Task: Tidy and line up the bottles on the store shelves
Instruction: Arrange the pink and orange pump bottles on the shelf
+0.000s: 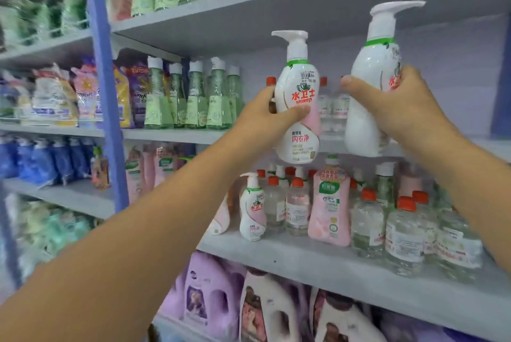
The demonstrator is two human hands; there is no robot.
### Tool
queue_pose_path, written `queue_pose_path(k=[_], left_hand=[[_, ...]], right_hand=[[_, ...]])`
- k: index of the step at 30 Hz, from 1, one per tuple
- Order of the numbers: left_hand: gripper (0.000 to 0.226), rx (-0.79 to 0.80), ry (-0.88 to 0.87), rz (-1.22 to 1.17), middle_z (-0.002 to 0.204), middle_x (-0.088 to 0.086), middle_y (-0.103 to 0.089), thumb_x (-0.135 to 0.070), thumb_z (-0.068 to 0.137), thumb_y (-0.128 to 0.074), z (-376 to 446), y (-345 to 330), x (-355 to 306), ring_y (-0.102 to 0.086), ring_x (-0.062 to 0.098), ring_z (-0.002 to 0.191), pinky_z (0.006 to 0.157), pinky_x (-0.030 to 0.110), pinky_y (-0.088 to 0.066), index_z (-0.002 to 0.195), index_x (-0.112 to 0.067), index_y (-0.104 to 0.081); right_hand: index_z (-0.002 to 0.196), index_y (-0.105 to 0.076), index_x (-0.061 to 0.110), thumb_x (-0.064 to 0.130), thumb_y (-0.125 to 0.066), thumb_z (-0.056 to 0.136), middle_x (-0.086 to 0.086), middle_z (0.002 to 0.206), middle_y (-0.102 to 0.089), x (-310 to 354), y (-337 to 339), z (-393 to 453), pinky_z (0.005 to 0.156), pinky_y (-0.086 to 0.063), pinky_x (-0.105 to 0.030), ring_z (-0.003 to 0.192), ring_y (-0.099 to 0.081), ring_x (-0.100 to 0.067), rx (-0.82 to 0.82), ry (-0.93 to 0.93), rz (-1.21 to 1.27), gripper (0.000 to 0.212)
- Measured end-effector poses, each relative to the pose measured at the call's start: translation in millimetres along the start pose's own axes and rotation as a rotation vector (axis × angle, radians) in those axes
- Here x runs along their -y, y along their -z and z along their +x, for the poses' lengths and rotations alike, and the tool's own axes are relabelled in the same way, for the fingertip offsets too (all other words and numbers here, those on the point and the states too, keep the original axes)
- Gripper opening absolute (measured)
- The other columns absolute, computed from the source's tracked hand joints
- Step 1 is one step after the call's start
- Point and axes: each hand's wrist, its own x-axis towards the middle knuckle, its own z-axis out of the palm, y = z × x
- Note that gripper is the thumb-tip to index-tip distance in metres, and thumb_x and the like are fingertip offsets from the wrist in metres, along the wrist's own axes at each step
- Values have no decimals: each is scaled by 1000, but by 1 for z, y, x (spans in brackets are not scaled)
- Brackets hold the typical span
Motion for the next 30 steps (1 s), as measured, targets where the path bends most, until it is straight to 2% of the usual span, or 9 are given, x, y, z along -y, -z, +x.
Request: queue_pose_path(k=[3, 7, 12, 15, 18, 20, 24, 28, 30], left_hand=[[40, -18, 51, -34, 113, -9, -73, -36, 90, -75, -39, 47, 27, -72, 11, 100, 84, 38, -61, 126, -32, -59], [40, -25, 122, -9, 111, -14, -73, -36, 88, -77, -82, 105, 78, -71, 7, 101, 86, 35, -60, 124, -38, -60], [37, -21, 190, -9, 107, -15, -71, -26, 90, -76, -115, 155, 144, -67, -5, 89, 70, 15, -55, 120, -38, -59], [34, -12, 234, -44, 110, -11, -71, -22, 91, -75, -117, 167, 172, -68, 2, 95, 78, 24, -58, 110, -43, -56], [41, -22, 259, -81, 114, -11, -71, -25, 91, -75, -108, 166, 191, -68, 7, 101, 89, 35, -59, 125, -39, -58], [48, -26, 268, -117, 115, -10, -71, -24, 90, -76, -100, 159, 203, -68, 10, 103, 89, 35, -59, 132, -38, -56], [48, -32, 285, -159, 111, -13, -69, -22, 91, -76, -82, 142, 226, -67, 3, 98, 73, 21, -57, 133, -36, -56], [50, -18, 298, -130, 114, -9, -71, -23, 90, -76, -59, 127, 251, -69, 11, 105, 89, 38, -60, 135, -34, -57], [51, -17, 295, -126, 114, -10, -71, -23, 90, -76, -49, 121, 262, -68, 9, 104, 90, 40, -60, 135, -35, -56]], right_hand=[[122, -42, 27, 65, -68, 82, 18, 100, -56, 18, -38, -48, 63, -41, -24, 85, -55, 2, 51, 13, 21, 61], [128, -36, 25, 69, -57, 78, 15, 102, -56, 9, -94, -99, 63, -40, -27, 85, -54, 0, 135, -104, 52, 70], [140, -33, 18, 50, -56, 97, 9, 99, -56, -29, -160, -138, 60, -37, -28, 81, -52, -5, 183, -282, 33, 59], [145, -27, 21, 49, -58, 97, 4, 106, -59, -47, -184, -150, 69, -43, -33, 89, -58, -14, 208, -334, 5, 63], [148, -23, 21, 46, -57, 98, 5, 111, -57, -64, -198, -148, 86, -42, -40, 106, -56, -25, 194, -355, -11, 66], [150, -19, 23, 44, -56, 99, -2, 123, -57, -77, -204, -143, 87, -42, -40, 108, -54, -26, 174, -371, -27, 67], [152, -12, 27, 41, -57, 100, -8, 134, -55, -107, -208, -131, 89, -43, -39, 114, -55, -26, 148, -395, -33, 70], [154, -9, 24, 33, -57, 101, -8, 135, -57, -137, -208, -114, 91, -40, -37, 111, -54, -23, 128, -388, -38, 71], [153, -11, 24, 31, -58, 101, -8, 134, -58, -151, -209, -106, 90, -39, -36, 110, -55, -23, 112, -379, -34, 70]])
